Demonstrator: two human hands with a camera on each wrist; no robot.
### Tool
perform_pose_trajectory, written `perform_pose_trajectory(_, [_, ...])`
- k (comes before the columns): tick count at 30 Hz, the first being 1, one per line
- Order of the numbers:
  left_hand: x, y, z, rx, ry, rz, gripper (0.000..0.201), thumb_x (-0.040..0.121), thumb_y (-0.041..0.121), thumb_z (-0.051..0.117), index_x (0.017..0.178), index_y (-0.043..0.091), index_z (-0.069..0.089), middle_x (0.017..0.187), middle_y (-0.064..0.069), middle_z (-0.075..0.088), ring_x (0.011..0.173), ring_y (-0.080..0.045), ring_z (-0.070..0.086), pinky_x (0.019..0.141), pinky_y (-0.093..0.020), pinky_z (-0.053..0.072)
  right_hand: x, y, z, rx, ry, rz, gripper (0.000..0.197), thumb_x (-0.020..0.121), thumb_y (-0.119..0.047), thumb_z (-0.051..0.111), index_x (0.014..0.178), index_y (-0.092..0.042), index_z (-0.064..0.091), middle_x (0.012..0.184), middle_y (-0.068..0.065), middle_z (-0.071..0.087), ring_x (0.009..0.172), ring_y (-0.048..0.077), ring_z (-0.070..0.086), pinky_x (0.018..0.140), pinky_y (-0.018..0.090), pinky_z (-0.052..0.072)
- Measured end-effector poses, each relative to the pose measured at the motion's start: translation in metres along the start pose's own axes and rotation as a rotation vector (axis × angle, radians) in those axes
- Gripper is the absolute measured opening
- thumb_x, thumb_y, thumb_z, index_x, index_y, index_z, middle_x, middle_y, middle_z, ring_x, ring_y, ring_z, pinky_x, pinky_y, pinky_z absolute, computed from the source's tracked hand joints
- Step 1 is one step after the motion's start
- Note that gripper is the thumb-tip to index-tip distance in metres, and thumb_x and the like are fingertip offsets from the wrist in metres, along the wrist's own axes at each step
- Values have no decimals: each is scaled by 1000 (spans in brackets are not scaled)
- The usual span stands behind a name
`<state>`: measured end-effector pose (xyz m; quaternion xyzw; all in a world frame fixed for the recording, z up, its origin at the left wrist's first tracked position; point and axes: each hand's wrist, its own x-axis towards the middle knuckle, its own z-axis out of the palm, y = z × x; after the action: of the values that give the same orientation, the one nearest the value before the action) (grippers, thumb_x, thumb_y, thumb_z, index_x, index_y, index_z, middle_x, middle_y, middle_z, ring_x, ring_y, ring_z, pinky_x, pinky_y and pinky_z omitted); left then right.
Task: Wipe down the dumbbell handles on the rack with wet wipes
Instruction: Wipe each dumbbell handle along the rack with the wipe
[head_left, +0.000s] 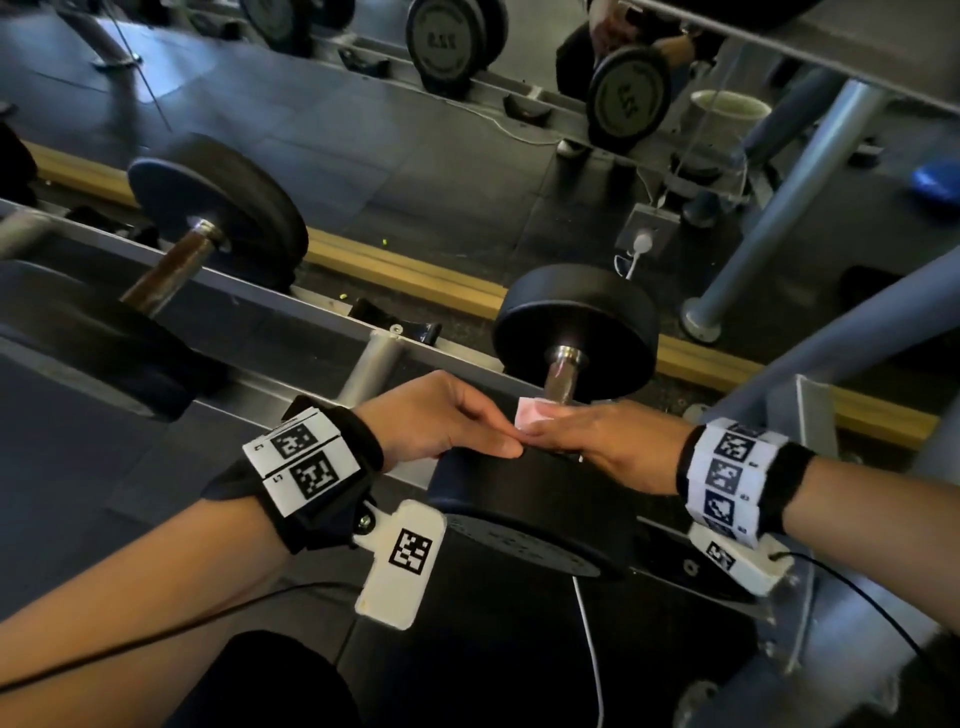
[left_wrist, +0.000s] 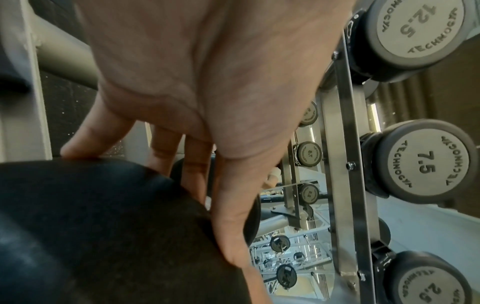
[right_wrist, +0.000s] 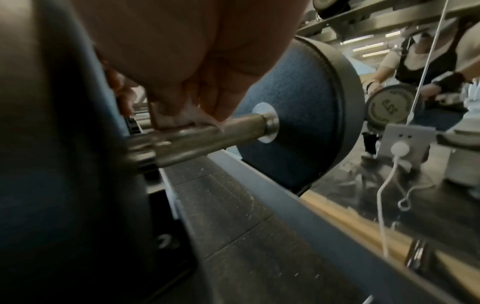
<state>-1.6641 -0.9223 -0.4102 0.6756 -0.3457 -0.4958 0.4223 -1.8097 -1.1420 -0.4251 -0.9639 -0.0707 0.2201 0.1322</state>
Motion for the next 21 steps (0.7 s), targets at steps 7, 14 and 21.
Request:
perform_pose_trajectory(7, [-3, -3, 2, -31, 8, 13, 31, 68, 39, 78, 96, 24, 80, 101, 4, 77, 99, -8, 70, 91, -30, 51, 22, 34, -31, -5, 205, 75, 50, 99, -7, 49, 142, -33, 50, 150, -6, 47, 139, 13, 43, 121, 35, 27])
perform_pose_trajectory(14, [-5, 1, 5, -47, 11, 11, 22, 68, 33, 78, 88, 25, 81, 95, 1, 78, 89, -7, 72, 71, -14, 53, 5, 10, -8, -43, 33, -84, 51, 101, -26, 42, 140, -58, 32, 143, -14, 52, 124, 10, 57, 110, 37, 43])
perform_pose_trajectory(21, [-10, 2, 8, -41, 20, 3, 29, 69, 37, 75, 95, 24, 80, 102, 2, 77, 101, -9, 71, 92, -28, 50, 15, 33, -21, 6, 195, 68, 48, 102, -23, 38, 148, -39, 38, 156, -13, 35, 144, 7, 32, 122, 37, 25])
